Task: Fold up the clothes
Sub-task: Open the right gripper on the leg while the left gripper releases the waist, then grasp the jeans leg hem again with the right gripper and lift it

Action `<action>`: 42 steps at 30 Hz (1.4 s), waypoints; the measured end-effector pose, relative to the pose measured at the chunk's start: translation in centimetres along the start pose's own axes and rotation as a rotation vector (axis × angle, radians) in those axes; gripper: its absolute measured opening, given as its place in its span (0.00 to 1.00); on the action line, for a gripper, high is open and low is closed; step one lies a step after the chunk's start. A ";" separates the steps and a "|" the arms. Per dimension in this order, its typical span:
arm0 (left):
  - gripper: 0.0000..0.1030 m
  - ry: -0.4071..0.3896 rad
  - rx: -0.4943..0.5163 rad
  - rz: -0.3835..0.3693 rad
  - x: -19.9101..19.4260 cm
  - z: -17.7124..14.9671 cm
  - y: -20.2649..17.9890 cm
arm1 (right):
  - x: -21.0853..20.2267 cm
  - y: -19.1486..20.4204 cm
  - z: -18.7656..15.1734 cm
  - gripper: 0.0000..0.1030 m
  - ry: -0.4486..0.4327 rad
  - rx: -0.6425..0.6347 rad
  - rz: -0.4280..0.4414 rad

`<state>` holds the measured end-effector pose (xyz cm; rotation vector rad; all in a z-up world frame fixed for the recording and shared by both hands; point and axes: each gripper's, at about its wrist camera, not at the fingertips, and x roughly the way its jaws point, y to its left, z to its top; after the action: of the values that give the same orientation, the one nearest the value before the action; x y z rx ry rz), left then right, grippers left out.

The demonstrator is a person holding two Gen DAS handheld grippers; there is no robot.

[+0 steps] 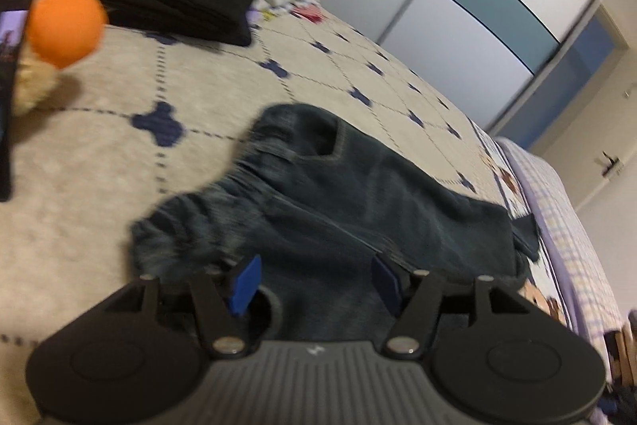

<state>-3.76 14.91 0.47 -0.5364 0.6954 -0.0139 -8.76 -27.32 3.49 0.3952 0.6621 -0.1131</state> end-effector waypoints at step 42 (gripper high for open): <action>0.92 0.182 0.285 -0.060 9.2 -2.7 -7.4 | 6.5 5.3 5.0 0.08 -0.128 -0.216 -0.251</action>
<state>2.88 5.48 -3.31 -0.2832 0.8387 -0.2171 0.48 -24.28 4.75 0.0948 0.5886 -0.2998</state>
